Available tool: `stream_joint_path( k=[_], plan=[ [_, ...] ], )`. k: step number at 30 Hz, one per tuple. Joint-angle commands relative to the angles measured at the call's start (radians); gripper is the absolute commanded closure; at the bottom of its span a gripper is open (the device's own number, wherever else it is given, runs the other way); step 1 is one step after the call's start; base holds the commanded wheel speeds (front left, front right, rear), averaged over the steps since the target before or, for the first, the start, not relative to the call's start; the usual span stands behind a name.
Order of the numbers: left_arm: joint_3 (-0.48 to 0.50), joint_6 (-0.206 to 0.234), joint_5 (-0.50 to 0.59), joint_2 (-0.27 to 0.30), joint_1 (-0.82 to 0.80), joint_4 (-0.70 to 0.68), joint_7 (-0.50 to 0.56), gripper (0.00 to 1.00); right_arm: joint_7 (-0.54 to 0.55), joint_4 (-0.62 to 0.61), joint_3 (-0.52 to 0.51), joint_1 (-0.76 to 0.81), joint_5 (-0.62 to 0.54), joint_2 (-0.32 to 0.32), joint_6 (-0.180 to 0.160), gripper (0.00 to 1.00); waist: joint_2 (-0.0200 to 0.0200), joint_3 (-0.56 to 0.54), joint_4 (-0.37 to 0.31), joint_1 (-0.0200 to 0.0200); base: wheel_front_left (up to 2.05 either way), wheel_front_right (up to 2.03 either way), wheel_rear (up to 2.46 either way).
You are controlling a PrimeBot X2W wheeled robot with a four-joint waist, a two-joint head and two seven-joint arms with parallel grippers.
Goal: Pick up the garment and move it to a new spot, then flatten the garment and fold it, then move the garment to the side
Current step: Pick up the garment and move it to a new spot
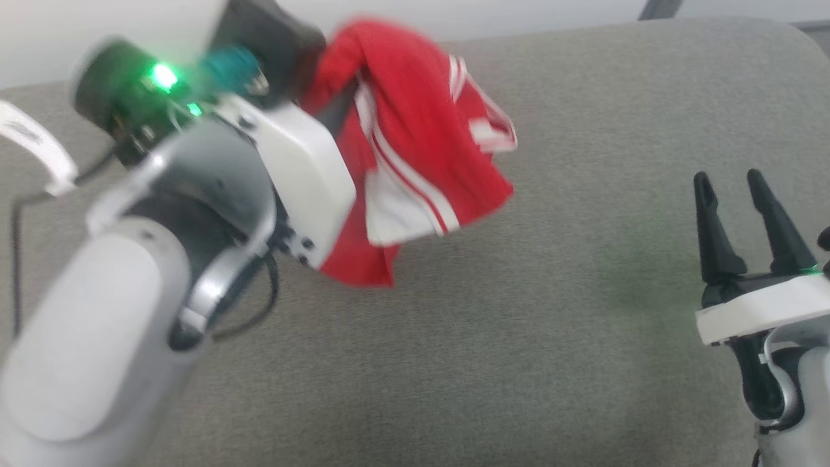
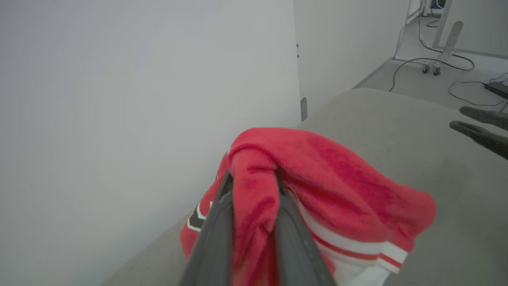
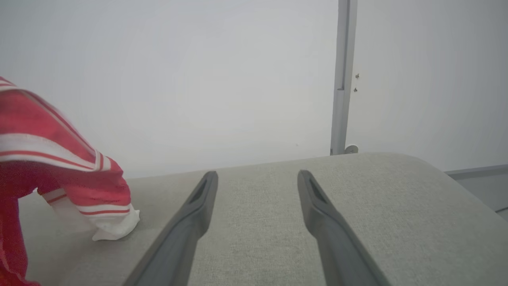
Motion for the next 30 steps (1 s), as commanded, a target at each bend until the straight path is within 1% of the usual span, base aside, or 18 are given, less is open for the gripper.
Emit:
stream_joint_path(
  k=[1,6,9,14,21,22,23,24,25,26,27,30],
  plan=[
    [-0.005,0.007,-0.009,-0.001,0.029,0.003,0.002,1.0,-0.011,0.005,0.004,0.01,0.009,0.007,0.0,0.0,0.0,0.009,-0.019,0.0,0.0,0.0,0.0],
    [-0.048,0.021,-0.038,-0.008,0.162,0.054,0.011,1.0,-0.037,0.043,0.017,0.012,0.018,0.018,0.0,0.0,0.0,0.019,-0.045,0.0,0.0,0.0,0.0],
    [-0.063,0.026,-0.06,-0.001,0.237,0.102,0.011,1.0,-0.05,0.061,0.026,0.015,0.026,0.019,0.0,0.0,0.0,0.02,-0.051,0.0,0.0,0.0,0.0],
    [-0.081,0.007,-0.09,0.006,0.319,0.203,-0.015,1.0,-0.062,0.087,0.048,0.013,0.032,0.022,0.0,0.0,0.0,0.018,-0.057,0.0,0.0,0.0,0.0],
    [-0.117,-0.028,-0.099,-0.009,0.35,0.359,-0.043,1.0,-0.071,0.116,0.072,-0.003,0.042,0.016,0.0,0.0,0.0,0.008,-0.05,0.0,0.0,0.0,0.0],
    [-0.121,-0.034,-0.102,-0.017,0.346,0.379,-0.051,0.96,-0.072,0.119,0.075,-0.003,0.042,0.014,0.0,0.0,0.0,0.005,-0.047,0.0,0.0,0.0,0.0],
    [-0.122,-0.039,-0.109,-0.023,0.344,0.397,-0.058,0.71,-0.073,0.121,0.078,-0.004,0.042,0.013,0.0,0.0,0.0,0.002,-0.045,0.0,0.0,0.0,0.0],
    [-0.122,-0.039,-0.109,-0.023,0.344,0.397,-0.058,0.71,-0.073,0.121,0.078,-0.004,0.042,0.013,0.0,0.0,0.0,0.002,-0.045,0.0,0.0,0.0,0.0],
    [-0.122,-0.043,-0.112,-0.027,0.34,0.411,-0.065,0.6,-0.073,0.124,0.081,-0.006,0.043,0.011,0.0,0.0,0.0,0.0,-0.043,0.0,0.0,0.0,0.0],
    [-0.118,-0.045,-0.12,-0.034,0.336,0.421,-0.073,0.36,-0.072,0.125,0.083,-0.008,0.044,0.01,0.0,0.0,0.0,-0.003,-0.04,0.0,0.0,0.0,0.0],
    [-0.113,-0.048,-0.125,-0.04,0.333,0.429,-0.082,0.0,-0.072,0.127,0.085,-0.009,0.044,0.009,0.0,0.0,0.0,-0.007,-0.036,0.0,0.0,0.0,0.0],
    [-0.099,-0.055,-0.144,-0.05,0.324,0.441,-0.116,0.0,-0.069,0.133,0.088,-0.005,0.043,0.002,0.0,0.0,0.0,-0.022,-0.023,0.0,0.0,0.0,0.0]
  ],
)
